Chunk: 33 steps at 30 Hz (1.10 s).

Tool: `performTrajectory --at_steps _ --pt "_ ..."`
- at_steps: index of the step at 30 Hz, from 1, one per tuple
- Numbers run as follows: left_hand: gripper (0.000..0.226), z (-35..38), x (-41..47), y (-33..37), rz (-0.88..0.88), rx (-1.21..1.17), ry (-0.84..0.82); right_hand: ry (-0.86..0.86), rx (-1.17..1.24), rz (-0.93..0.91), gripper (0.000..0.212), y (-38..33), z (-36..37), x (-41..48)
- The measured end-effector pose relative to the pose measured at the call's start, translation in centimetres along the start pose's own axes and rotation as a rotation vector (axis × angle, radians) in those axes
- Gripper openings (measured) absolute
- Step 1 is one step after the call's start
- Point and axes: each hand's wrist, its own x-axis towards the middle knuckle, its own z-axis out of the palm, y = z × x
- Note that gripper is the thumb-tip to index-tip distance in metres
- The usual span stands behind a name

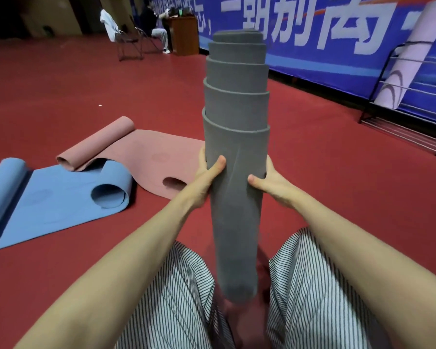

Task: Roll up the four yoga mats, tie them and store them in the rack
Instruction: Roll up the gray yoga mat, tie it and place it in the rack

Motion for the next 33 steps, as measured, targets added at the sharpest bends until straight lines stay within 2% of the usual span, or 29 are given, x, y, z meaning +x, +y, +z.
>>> performTrajectory --at_steps 2,3,6,7,9,11,14,15,16,19,20,23,26,27,28,30,31,33 --pt "0.080 -0.7 0.2 0.2 -0.034 -0.023 -0.008 0.010 0.031 0.018 0.151 0.2 0.3 0.3" --pt "0.083 -1.0 0.3 0.9 -0.045 0.000 -0.023 0.022 0.042 0.014 0.149 -0.2 0.6 0.4" --pt "0.124 -1.4 0.4 3.1 -0.030 0.056 -0.024 0.063 0.089 -0.052 0.146 -2.4 1.0 0.8" --pt "0.130 -1.3 0.5 3.9 -0.028 0.090 -0.032 0.102 0.096 -0.083 0.144 -3.0 0.8 1.0" --pt "0.128 -1.4 1.1 5.1 -0.066 0.134 -0.047 0.153 0.094 -0.127 0.138 -3.6 -0.1 1.3" --pt "0.106 -1.4 1.2 5.2 -0.141 0.139 -0.032 0.128 0.084 -0.083 0.137 -2.8 -0.4 0.9" --pt "0.051 -0.3 0.2 2.9 -0.156 0.084 0.049 0.045 0.144 0.060 0.146 -0.8 0.3 0.0" --pt "0.043 0.0 -0.1 2.7 -0.166 0.045 0.072 0.043 0.177 0.070 0.145 -1.1 0.6 0.0" --pt "0.048 0.2 -0.1 3.1 -0.162 0.036 0.073 0.076 0.212 0.063 0.142 -1.7 0.7 0.2" --pt "0.091 -0.1 0.8 5.7 -0.046 0.023 0.002 0.171 0.309 -0.037 0.130 -5.2 0.5 1.4" --pt "0.099 0.0 0.9 6.2 -0.008 0.020 -0.025 0.188 0.321 -0.068 0.128 -5.9 0.5 1.8" --pt "0.099 1.0 0.0 4.4 -0.006 0.054 -0.038 0.294 0.337 -0.006 0.117 -4.8 0.9 1.6" --pt "0.103 1.5 -0.9 2.8 -0.026 0.015 0.036 0.326 0.400 0.149 0.082 -2.6 1.5 0.9" --pt "0.102 1.4 -0.7 3.4 -0.044 -0.006 0.037 0.303 0.400 0.162 0.077 -2.9 1.5 0.9" --pt "0.093 1.6 -0.9 4.7 -0.047 -0.027 0.030 0.282 0.389 0.145 0.078 -3.8 1.6 1.1" --pt "0.075 2.0 -0.4 7.5 -0.044 -0.035 0.030 0.258 0.372 0.074 0.098 -6.5 1.8 1.2" --pt "0.080 2.1 -0.2 8.7 -0.030 -0.041 0.020 0.269 0.351 0.050 0.110 -7.5 1.5 1.6" --pt "0.093 2.1 0.3 10.4 -0.021 -0.102 0.049 0.348 0.298 0.012 0.114 -8.9 0.5 2.1"
